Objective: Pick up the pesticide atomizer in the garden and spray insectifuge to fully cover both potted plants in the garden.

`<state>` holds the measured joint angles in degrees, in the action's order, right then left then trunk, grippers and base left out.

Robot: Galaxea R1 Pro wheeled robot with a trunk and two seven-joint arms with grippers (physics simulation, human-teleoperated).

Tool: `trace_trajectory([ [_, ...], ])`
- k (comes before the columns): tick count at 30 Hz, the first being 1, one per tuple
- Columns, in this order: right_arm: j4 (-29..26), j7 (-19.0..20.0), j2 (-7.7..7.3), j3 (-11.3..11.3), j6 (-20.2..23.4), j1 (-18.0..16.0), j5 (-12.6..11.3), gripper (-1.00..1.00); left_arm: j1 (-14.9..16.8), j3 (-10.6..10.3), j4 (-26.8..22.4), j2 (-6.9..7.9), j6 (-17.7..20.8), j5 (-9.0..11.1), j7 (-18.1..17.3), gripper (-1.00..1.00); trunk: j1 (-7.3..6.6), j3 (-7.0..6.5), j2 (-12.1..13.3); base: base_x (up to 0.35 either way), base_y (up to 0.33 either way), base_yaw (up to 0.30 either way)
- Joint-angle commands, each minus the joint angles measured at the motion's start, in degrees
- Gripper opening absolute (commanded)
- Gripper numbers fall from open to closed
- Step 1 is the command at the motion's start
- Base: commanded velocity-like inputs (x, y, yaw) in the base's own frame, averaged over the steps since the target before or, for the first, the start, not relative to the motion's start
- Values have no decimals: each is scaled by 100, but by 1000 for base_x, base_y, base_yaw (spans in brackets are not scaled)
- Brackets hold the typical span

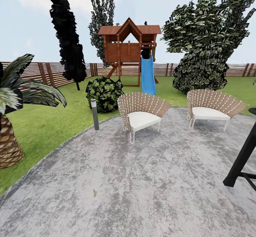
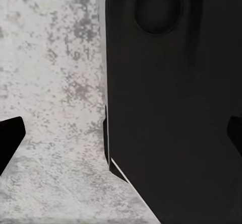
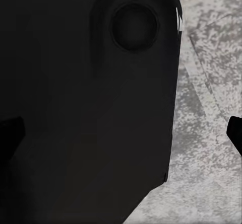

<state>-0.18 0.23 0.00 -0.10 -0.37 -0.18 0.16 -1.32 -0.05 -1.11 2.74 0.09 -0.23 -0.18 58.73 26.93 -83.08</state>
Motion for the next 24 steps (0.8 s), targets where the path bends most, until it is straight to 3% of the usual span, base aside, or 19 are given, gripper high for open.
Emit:
trace_trajectory([
  [1,0,-5,-3,-4,-1,0,-3,100,0,5,-1,3,0,2,0,100,0,0,0,0,225,0],
  [12,-206,-35,-117,-29,-13,0,-33,100,0,13,-286,-6,-21,31,-1,100,0,0,0,3,299,-6],
  [17,-813,-34,-263,-33,-34,0,-19,100,3,28,-1117,6,56,56,-35,100,0,8,0,95,319,-208],
  [19,-1552,-34,-408,-38,47,0,-20,100,3,87,-2028,-10,439,79,-57,100,0,17,0,55,125,-245],
  [20,-2524,-32,-516,-41,508,-7,-29,100,2,155,-3353,-34,1441,172,-84,100,0,24,0,11,26,-211],
  [23,-3599,-38,-544,-42,1341,-36,-45,100,2,174,-4680,-82,2333,364,-93,100,0,45,0,5,11,-207],
  [24,-5860,-170,-533,-32,2758,-59,-15,100,6,-73,-6338,-272,2705,563,-3,100,0,52,0,0,1,-209],
])
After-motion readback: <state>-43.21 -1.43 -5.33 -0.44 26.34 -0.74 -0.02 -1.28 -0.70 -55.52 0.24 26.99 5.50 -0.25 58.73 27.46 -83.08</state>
